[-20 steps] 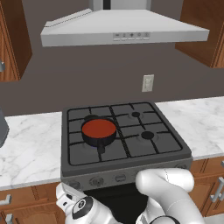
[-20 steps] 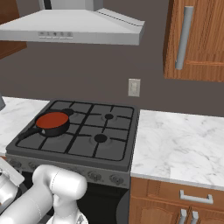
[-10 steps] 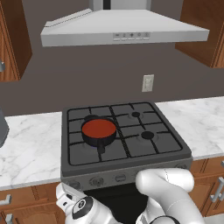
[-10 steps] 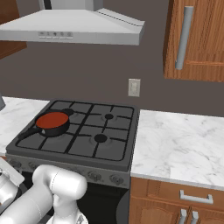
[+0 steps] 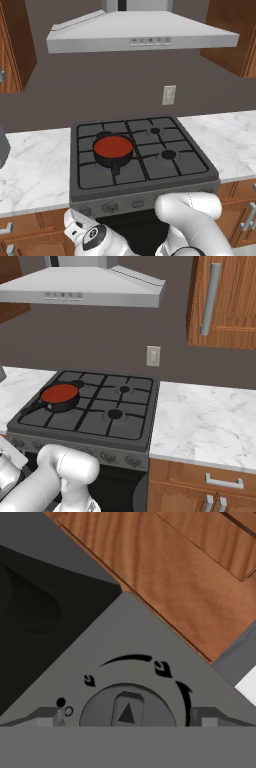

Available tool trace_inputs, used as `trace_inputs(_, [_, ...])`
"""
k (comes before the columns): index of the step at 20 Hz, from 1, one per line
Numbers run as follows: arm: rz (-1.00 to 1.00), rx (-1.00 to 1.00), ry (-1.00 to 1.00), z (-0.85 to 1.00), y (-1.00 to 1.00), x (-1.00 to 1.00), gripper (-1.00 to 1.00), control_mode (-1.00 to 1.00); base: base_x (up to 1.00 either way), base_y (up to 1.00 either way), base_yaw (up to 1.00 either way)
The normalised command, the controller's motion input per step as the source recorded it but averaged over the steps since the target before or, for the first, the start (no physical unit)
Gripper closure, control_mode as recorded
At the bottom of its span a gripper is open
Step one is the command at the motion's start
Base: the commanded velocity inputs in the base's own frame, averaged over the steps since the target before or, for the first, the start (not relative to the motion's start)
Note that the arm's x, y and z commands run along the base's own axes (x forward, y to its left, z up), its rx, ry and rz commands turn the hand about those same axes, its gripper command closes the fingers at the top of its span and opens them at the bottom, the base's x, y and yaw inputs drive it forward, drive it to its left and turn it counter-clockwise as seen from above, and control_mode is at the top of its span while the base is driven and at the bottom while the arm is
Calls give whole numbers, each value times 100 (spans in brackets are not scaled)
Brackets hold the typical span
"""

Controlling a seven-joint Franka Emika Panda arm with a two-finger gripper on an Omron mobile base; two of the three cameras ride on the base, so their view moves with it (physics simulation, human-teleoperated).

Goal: Wait until the marinara sauce is simmered to a deep red color and then turn off the stove.

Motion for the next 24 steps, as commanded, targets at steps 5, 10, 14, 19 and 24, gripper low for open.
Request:
trace_inputs(5, [0,0,0,0,0,0,-100,-100,0,0,0])
trace_inputs(10, [0,0,0,0,0,0,-100,-100,0,0,0])
trace_inputs(14, [0,0,0,0,0,0,-100,-100,0,0,0])
trace_inputs(19, [0,0,0,0,0,0,-100,-100,0,0,0])
trace_inputs(24, [0,0,0,0,0,0,-100,-100,0,0,0])
